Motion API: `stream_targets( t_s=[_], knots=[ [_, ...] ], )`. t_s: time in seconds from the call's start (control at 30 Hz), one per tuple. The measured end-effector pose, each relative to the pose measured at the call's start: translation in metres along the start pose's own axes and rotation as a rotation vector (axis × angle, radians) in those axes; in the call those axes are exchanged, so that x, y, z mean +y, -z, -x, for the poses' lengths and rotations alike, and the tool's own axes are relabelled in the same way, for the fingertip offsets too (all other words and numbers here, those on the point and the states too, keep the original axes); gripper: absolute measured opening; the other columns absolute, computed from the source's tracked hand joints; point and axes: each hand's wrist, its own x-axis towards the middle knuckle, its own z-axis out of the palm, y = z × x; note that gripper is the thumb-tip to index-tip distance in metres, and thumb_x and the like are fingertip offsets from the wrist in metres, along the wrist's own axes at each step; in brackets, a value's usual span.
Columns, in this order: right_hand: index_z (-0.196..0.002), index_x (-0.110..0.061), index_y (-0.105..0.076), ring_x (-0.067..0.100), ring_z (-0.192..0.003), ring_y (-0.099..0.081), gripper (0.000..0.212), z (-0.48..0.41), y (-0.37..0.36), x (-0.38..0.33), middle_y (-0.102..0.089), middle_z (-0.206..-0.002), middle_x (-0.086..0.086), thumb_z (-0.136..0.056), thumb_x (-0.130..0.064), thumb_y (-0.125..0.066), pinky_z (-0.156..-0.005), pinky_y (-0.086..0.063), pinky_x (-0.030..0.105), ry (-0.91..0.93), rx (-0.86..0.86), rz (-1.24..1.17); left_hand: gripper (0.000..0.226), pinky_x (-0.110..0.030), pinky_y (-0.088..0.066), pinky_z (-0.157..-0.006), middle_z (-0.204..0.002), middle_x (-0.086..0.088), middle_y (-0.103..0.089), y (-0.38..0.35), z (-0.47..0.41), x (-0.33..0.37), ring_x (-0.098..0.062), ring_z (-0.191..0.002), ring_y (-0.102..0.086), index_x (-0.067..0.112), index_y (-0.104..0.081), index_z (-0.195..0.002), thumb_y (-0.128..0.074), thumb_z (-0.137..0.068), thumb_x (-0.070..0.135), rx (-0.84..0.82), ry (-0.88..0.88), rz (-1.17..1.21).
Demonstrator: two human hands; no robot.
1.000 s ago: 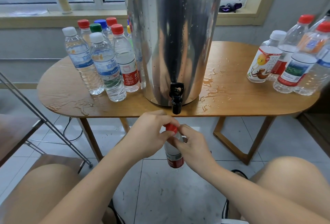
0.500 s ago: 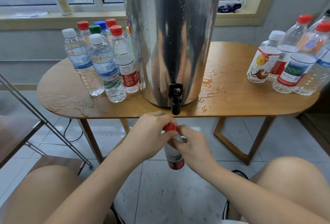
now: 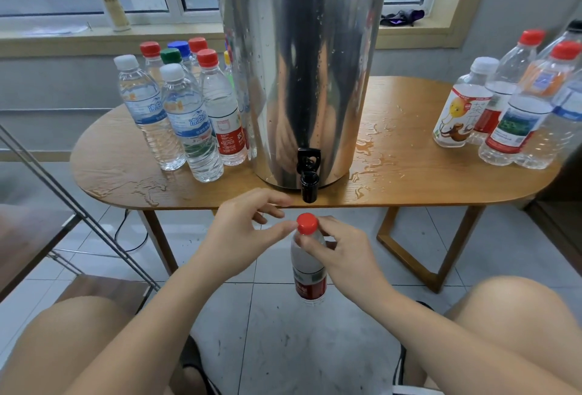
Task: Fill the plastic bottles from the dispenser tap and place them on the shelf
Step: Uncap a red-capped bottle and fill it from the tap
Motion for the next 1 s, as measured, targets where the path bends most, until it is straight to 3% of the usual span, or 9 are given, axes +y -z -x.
stream_targets(
  t_s=[0.2, 0.4, 0.53, 0.73, 0.87, 1.0],
  knots=[
    [-0.109, -0.044, -0.075, 0.0, -0.107, -0.066, 0.013, 0.004, 0.011, -0.013, -0.074, -0.106, -0.028, -0.098, -0.051, -0.074, -0.084, -0.053, 0.019, -0.01, 0.024, -0.03, 0.04, -0.038, -0.061, -0.092, -0.119, 0.02, -0.077, 0.008, 0.011, -0.015, -0.005, -0.11, -0.074, 0.038, -0.07, -0.128, -0.086, -0.093, 0.027, -0.105, 0.142, 0.08],
    [-0.109, -0.042, -0.077, 0.003, -0.106, -0.068, 0.012, 0.009, 0.016, -0.027, -0.075, -0.103, -0.023, -0.099, -0.049, -0.073, -0.078, -0.054, 0.015, 0.032, 0.046, -0.068, 0.06, -0.028, -0.059, -0.096, -0.124, 0.033, -0.067, -0.02, 0.027, -0.013, 0.01, -0.117, -0.064, 0.051, -0.058, -0.13, -0.091, -0.08, 0.055, -0.333, 0.186, -0.044],
    [-0.118, -0.037, -0.077, 0.003, -0.112, -0.069, 0.023, 0.013, 0.017, -0.031, -0.075, -0.11, -0.023, -0.098, -0.048, -0.074, -0.084, -0.054, 0.017, 0.038, 0.033, -0.096, 0.064, -0.012, -0.053, -0.087, -0.116, 0.034, -0.065, -0.045, 0.033, -0.006, 0.018, -0.113, -0.056, 0.047, -0.054, -0.129, -0.095, -0.08, 0.046, -0.251, 0.184, -0.049],
    [-0.118, -0.038, -0.077, 0.006, -0.115, -0.068, 0.024, 0.012, 0.024, -0.035, -0.075, -0.112, -0.02, -0.096, -0.048, -0.077, -0.093, -0.06, 0.035, 0.046, 0.03, -0.085, 0.061, -0.025, -0.059, -0.087, -0.112, 0.029, -0.07, -0.051, 0.031, -0.003, 0.011, -0.113, -0.061, 0.041, -0.06, -0.127, -0.094, -0.078, 0.045, -0.163, 0.146, -0.069],
    [-0.116, -0.04, -0.075, 0.004, -0.115, -0.066, 0.026, 0.009, 0.035, -0.048, -0.073, -0.112, -0.021, -0.092, -0.05, -0.081, -0.094, -0.058, 0.032, 0.064, 0.027, -0.05, 0.063, -0.028, -0.062, -0.083, -0.112, 0.028, -0.072, -0.038, 0.029, 0.002, 0.008, -0.11, -0.064, 0.038, -0.064, -0.13, -0.091, -0.073, 0.042, -0.115, 0.113, -0.048],
    [-0.113, -0.034, -0.078, 0.006, -0.105, -0.072, 0.028, 0.003, 0.055, -0.064, -0.077, -0.108, -0.015, -0.089, -0.044, -0.086, -0.092, -0.059, 0.029, 0.11, 0.081, -0.077, 0.063, -0.024, -0.059, -0.077, -0.109, 0.027, -0.074, -0.014, 0.025, 0.01, 0.003, -0.101, -0.068, 0.038, -0.067, -0.126, -0.088, -0.07, 0.057, -0.038, 0.077, -0.024]
  ],
)
